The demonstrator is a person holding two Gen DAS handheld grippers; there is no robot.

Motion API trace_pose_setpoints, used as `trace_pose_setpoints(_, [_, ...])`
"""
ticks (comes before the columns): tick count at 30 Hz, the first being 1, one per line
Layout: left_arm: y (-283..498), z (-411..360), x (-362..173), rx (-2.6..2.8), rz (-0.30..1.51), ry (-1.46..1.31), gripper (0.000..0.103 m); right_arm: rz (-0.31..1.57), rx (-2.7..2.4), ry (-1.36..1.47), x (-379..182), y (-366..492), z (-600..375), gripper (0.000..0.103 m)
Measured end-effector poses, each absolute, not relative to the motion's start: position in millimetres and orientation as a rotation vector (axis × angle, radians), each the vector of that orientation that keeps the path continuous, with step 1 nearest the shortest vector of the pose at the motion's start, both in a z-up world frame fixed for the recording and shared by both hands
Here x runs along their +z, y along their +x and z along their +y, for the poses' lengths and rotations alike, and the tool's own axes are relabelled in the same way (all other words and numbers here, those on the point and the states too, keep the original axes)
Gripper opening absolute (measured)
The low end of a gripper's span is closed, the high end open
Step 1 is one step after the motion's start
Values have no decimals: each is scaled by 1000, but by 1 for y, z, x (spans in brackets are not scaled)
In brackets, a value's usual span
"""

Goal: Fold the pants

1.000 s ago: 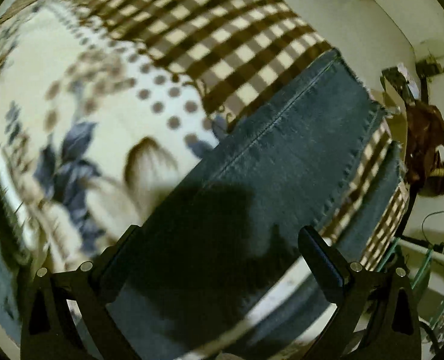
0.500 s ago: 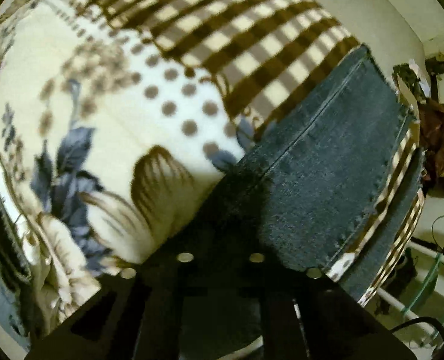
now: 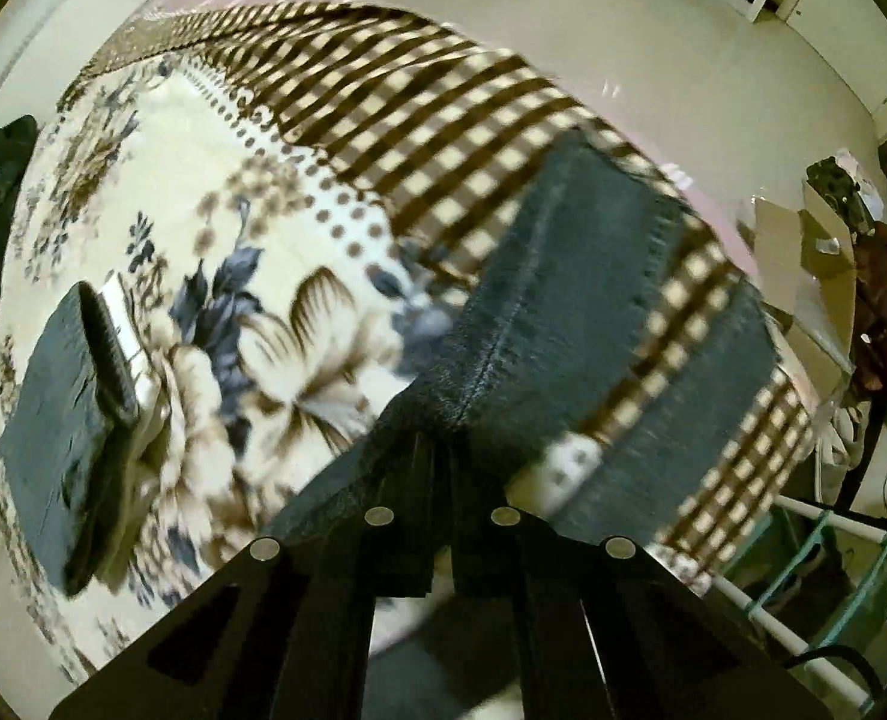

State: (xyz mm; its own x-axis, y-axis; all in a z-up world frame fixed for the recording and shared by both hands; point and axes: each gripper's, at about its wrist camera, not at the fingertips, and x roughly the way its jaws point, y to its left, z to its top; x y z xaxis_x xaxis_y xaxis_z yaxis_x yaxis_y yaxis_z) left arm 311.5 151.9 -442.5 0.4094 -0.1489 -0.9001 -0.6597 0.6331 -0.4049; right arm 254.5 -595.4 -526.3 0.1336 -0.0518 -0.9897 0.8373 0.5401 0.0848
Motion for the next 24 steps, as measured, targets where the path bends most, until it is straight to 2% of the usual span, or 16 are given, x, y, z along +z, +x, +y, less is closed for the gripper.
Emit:
trace_pose_setpoints(5, [239, 167, -457, 363, 1222, -843, 8, 1331, -797, 771, -526, 178, -587, 4])
trace_pose_setpoints(10, [185, 177, -525, 438, 1349, -860, 8, 1402, -869, 770, -562, 120, -577, 4])
trace_pose_setpoints(14, [167, 179, -567, 448, 1417, -877, 9, 1444, -798, 714, -596, 110, -573, 4])
trace_pose_setpoints(17, [162, 180, -566, 452, 1432, -856, 12, 1469, -687, 800, -620, 91, -581, 8])
trace_pose_setpoints(18, [160, 180, -562, 457, 1426, -860, 11, 1464, -676, 826, -621, 86, -584, 22])
trace_pose_setpoints(19, [158, 180, -556, 456, 1414, -865, 12, 1445, -668, 852, -619, 76, -588, 47])
trace_pose_setpoints(20, [155, 178, -549, 458, 1400, -862, 19, 1410, -655, 882, -615, 66, -593, 56])
trace_pose_setpoints(21, [154, 175, -543, 463, 1392, -854, 26, 1377, -645, 903, -610, 56, -597, 64])
trace_pose_setpoints(23, [154, 166, -533, 459, 1381, -836, 53, 1343, -648, 901, -599, 47, -605, 65])
trace_pose_setpoints(24, [157, 162, -529, 456, 1377, -819, 59, 1333, -650, 879, -594, 47, -609, 65])
